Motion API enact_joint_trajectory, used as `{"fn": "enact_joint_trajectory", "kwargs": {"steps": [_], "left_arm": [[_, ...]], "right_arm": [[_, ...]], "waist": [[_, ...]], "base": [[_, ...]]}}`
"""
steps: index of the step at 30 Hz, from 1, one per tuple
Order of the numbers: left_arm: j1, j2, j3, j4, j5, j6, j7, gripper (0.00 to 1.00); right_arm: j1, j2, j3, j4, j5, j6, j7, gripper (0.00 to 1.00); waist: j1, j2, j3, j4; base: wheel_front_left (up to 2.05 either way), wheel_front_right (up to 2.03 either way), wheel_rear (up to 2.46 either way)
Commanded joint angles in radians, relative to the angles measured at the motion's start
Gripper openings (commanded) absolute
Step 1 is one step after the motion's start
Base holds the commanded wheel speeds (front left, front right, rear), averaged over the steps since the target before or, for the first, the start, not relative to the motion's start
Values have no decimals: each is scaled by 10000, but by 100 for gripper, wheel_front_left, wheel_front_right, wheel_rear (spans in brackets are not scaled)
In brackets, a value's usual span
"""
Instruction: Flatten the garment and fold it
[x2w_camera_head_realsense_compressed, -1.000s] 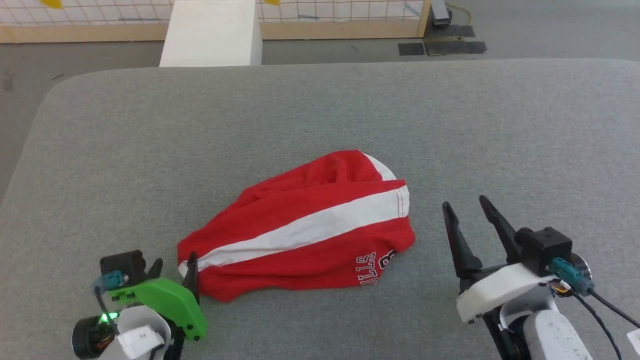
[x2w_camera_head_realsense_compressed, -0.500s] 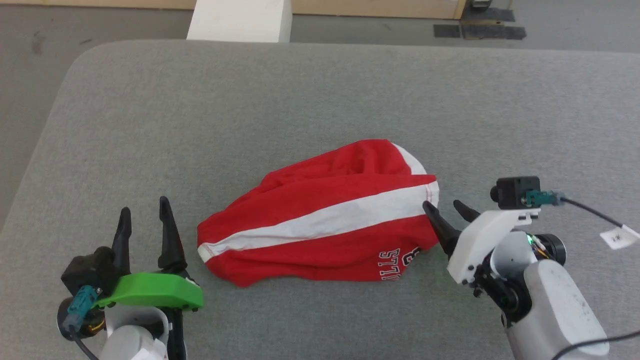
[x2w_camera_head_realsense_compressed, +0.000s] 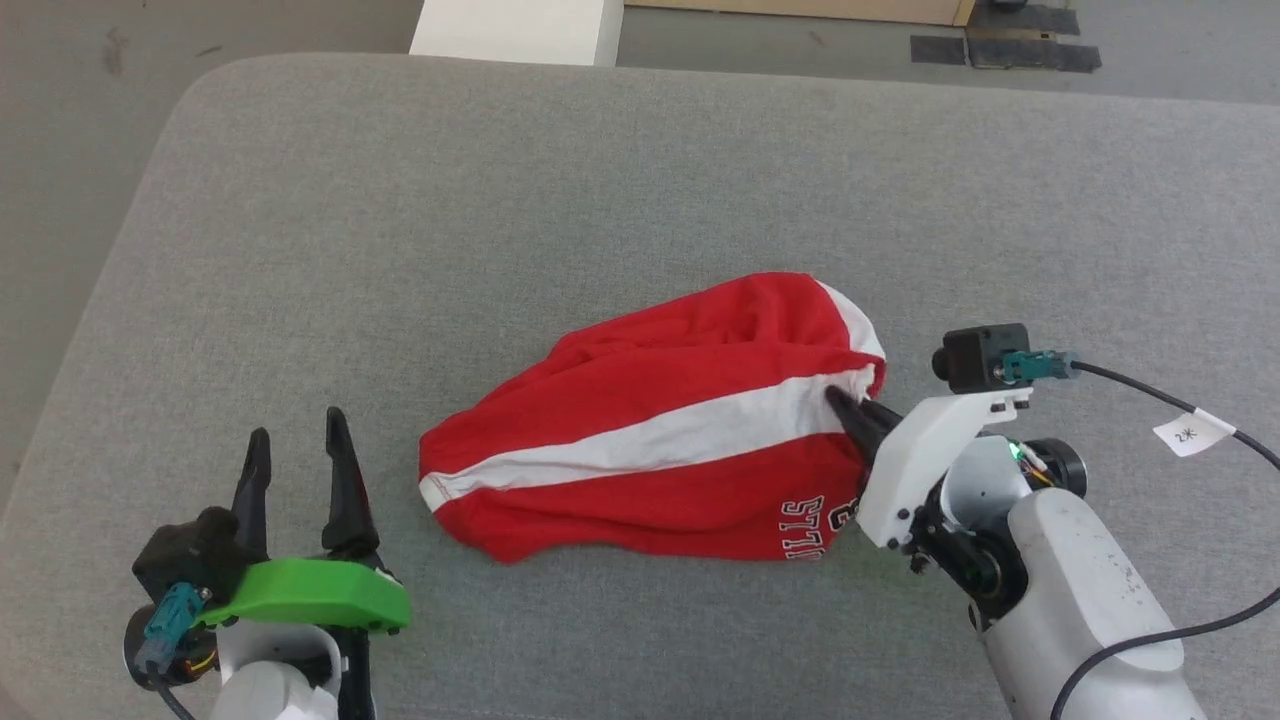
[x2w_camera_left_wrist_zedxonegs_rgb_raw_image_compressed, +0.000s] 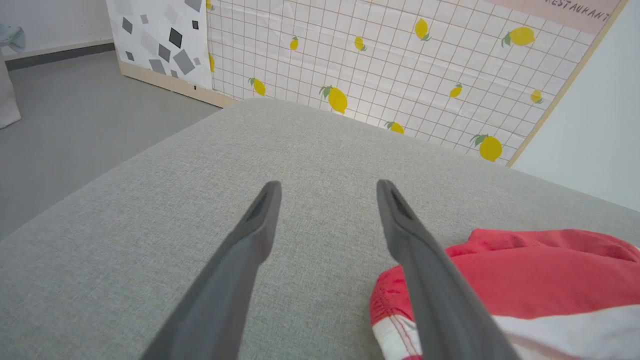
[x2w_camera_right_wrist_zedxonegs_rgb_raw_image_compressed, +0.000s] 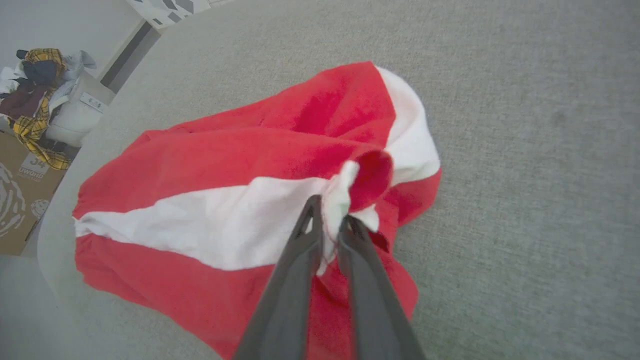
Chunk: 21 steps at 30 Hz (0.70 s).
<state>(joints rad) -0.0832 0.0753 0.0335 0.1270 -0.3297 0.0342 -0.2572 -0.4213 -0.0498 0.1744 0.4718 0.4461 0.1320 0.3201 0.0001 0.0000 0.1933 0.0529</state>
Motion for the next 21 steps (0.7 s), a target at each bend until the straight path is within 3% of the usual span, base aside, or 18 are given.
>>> {"fn": "enact_joint_trajectory", "kwargs": {"steps": [1, 9, 15, 21], "left_arm": [[49, -75, 88, 59, 146, -93, -44, 100], [271, -189, 79, 533, 310, -551, -45, 100], [388, -123, -522, 873, 244, -1074, 268, 100], [481, -57, -839, 457, 238, -1138, 638, 100]], "right_arm": [[-29, -5, 7, -100, -144, -13, -146, 0], [738, -5, -1060, -1139, -1732, -13, -735, 0], [1755, -5, -2370, -2337, -2688, -13, -321, 0], [2513, -5, -3798, -2833, -3227, -13, -60, 0]], "waist": [[-1, 0, -103, -39], [-1, 0, -459, -222], [-1, 0, -569, -367], [-1, 0, -538, -392]], "base": [[0, 0, 0], [0, 0, 0], [0, 0, 0], [0, 0, 0]]}}
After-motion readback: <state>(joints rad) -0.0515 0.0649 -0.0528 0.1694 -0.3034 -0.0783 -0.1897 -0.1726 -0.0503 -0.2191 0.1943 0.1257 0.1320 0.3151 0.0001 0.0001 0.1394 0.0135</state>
